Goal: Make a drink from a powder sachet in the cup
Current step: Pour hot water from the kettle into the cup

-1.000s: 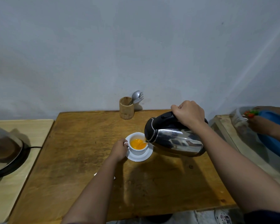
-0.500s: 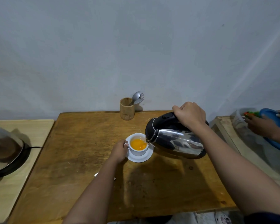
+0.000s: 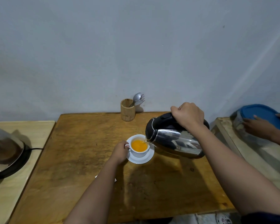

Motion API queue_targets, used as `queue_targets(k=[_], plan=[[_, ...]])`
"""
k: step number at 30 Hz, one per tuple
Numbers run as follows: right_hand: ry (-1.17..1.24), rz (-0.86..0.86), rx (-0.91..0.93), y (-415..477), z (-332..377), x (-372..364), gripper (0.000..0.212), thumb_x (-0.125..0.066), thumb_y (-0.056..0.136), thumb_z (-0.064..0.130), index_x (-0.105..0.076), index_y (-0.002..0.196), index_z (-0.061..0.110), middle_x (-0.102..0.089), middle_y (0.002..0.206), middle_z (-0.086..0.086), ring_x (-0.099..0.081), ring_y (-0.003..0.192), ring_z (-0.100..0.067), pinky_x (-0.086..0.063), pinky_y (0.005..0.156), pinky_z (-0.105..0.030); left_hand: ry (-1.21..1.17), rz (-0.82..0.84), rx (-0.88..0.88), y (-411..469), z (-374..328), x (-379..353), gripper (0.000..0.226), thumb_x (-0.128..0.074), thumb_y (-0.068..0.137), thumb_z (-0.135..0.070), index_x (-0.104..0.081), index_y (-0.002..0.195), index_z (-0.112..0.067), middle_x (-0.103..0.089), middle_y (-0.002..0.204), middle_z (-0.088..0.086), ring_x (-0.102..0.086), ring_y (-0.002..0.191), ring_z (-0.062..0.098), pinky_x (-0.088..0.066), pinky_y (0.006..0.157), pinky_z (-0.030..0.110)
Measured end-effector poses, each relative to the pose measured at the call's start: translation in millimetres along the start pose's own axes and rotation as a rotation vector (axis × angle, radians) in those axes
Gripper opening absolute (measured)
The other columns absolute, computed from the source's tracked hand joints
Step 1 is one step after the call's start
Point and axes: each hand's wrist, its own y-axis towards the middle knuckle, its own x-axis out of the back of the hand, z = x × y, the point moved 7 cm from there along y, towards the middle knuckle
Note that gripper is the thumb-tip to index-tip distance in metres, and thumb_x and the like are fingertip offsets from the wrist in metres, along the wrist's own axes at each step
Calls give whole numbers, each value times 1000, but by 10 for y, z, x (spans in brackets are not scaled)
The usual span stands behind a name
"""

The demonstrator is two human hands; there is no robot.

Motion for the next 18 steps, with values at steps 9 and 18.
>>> queue_targets(k=[9,18], plan=[[-7,-3,-16,8,50,20,42,-46,82,32,-38,46,12,-35,46,0,-35,45,-19,-28,49,-25,2,-1,5,2,-20,-13,27,-38,96,-17,-55,114,-6,-60,116,17,-52,95,23,-40,78,31],[-13,10,-10,7,101,-8,41,-45,83,34,-43,48,11,-41,48,-1,-40,48,-20,-33,52,-27,19,-24,12,-7,-29,-3,27,-39,96,-17,-55,115,-7,-61,117,16,-55,99,26,-46,86,37]])
